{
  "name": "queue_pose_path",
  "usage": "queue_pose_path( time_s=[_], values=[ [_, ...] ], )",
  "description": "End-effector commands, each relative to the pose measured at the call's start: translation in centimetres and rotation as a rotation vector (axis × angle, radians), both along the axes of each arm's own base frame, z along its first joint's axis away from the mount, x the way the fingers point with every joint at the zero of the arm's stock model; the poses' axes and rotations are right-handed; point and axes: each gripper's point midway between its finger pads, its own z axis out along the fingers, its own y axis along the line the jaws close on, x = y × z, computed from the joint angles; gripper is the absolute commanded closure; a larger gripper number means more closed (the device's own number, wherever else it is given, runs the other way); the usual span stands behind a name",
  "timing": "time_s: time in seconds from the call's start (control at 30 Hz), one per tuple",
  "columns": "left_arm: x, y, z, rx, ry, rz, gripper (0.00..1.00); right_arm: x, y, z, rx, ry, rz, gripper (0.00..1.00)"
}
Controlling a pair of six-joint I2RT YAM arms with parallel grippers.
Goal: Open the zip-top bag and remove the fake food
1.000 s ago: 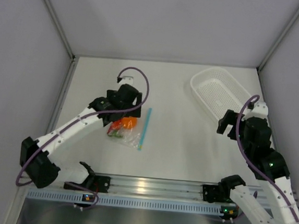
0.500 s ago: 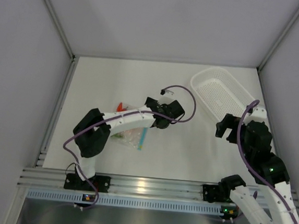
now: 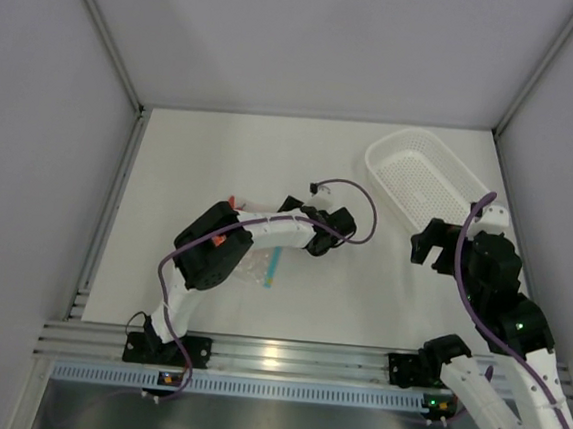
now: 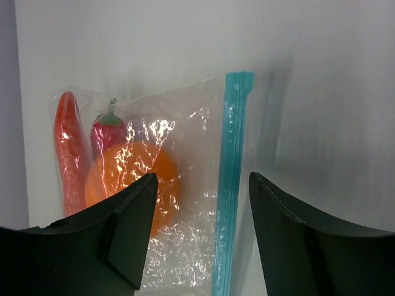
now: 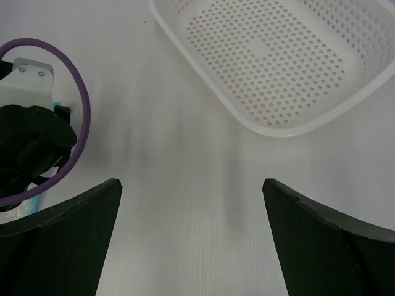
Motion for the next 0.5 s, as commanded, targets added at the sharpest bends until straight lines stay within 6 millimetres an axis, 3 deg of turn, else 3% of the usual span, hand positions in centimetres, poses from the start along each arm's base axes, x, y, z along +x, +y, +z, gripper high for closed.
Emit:
queue_pose_path(
  time_s=[0.0, 0.17, 0.37, 0.47],
  values=[
    [1.1, 0.7, 0.1, 0.034, -0.050, 0.037, 0.34, 0.3, 0.8, 1.4, 0.033, -0.057, 0.030, 0.01],
    [1.2, 1.6, -1.0, 0.064, -0.035, 0.055, 0.39, 0.2, 0.8, 1.6, 0.038, -0.067, 0.029, 0.01],
    [1.3, 1.3, -0.5, 0.022, -0.049, 0.067, 0.80, 0.7, 1.4, 1.2, 0.055, -0.058, 0.043, 0.00],
    [1.5, 1.0, 0.8, -0.024, -0.073, 0.075, 0.96, 0.9, 1.7, 0.8, 0.059, -0.049, 0.052, 0.01]
  ],
)
